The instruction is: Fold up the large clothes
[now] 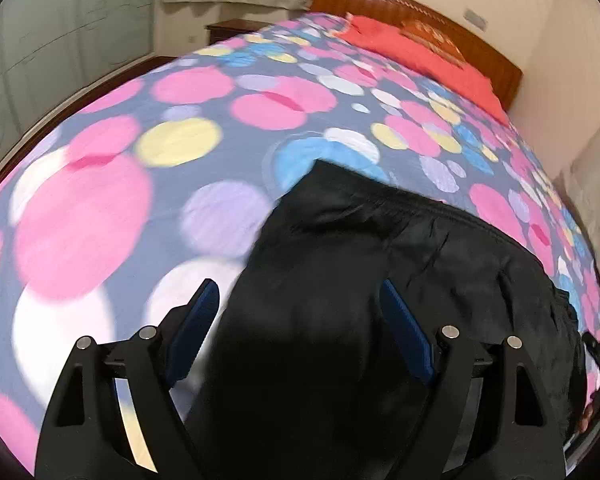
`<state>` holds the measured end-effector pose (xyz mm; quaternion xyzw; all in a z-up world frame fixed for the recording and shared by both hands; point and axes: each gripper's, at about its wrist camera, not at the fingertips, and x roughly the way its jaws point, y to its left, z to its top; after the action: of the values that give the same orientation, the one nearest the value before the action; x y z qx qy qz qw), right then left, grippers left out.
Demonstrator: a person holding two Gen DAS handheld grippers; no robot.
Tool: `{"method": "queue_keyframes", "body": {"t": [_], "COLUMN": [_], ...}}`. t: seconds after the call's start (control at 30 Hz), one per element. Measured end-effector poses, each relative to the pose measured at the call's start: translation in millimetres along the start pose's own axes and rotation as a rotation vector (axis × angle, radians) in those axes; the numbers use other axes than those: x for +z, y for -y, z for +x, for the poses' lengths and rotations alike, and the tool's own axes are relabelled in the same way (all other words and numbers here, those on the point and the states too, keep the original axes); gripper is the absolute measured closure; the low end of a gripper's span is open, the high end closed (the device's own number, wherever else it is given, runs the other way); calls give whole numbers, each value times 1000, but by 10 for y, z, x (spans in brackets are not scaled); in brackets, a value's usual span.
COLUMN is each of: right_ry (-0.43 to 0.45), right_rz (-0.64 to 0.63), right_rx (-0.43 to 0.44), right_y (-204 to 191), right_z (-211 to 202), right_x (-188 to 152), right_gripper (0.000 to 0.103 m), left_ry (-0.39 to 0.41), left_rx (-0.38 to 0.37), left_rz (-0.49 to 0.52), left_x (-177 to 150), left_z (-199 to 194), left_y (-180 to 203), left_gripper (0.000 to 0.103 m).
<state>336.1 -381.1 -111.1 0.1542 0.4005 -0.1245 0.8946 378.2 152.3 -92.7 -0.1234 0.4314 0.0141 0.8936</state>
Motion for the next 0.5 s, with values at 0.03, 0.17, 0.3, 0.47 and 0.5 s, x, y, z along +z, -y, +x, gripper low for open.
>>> {"method": "queue_keyframes", "body": {"t": [0.03,0.17,0.3,0.47,0.5], "right_ry": [2,-12,-67,-92,-99], "right_rz": [14,112,245,391,412], "right_rx": [-5,3,76,162,183], "right_y": [83,466,741,852,841], "right_z": [-81,-370,-474,-452,-423], "right_x": [-70,-451,-849,-1155,-1173], "right_gripper": [30,29,29,25,25], "left_ry": [2,-27,-63,-56,-47], "left_rx": [-4,-35,-145,-216,-214], "left_rz": [-29,-142,-277,-319,-310], "left_x": [-122,-474,-929,-1269,-1265], "left_z": [-100,-288,-408,-377,-370], "left_y": [-106,-426,-699,-711,-679], "left_gripper": [21,21,17,11,10]}}
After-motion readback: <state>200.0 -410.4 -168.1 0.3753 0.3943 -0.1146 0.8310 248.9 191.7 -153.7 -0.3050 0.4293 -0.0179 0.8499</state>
